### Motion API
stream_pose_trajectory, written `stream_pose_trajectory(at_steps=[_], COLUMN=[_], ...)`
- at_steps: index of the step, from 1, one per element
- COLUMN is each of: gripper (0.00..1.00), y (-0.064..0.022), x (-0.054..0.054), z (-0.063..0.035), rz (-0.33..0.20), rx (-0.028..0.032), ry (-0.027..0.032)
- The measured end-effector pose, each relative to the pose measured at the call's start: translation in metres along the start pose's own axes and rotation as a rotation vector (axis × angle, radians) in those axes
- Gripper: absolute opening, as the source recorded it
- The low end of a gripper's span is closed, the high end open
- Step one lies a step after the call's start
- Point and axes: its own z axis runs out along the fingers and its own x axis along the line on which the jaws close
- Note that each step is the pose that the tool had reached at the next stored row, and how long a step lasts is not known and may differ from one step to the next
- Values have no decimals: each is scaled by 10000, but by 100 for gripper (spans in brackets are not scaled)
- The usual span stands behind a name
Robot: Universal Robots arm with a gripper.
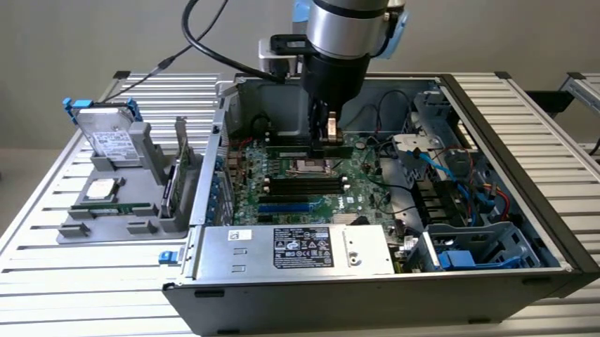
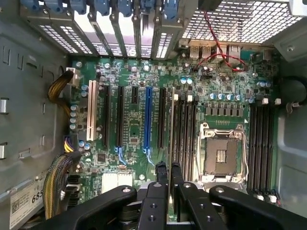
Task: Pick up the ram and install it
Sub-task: 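Pick up the ram and move it above insertion slot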
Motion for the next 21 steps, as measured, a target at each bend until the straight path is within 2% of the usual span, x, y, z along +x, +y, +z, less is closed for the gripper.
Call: stream_pose_trajectory(at_steps=[6, 9, 11, 15, 16, 17, 19, 21], gripper=[14, 14, 14, 14, 14, 14, 14, 14], y=[-39, -69, -73, -70, -67, -64, -59, -59], x=[-19, -179, -247, -319, -321, -322, -331, -336], z=[106, 253, 285, 307, 310, 316, 326, 329], rz=[285, 321, 329, 353, 345, 332, 322, 313], rx=[17, 19, 17, 16, 15, 15, 15, 14], ry=[-20, -15, 86, 481, 573, 640, 756, 786])
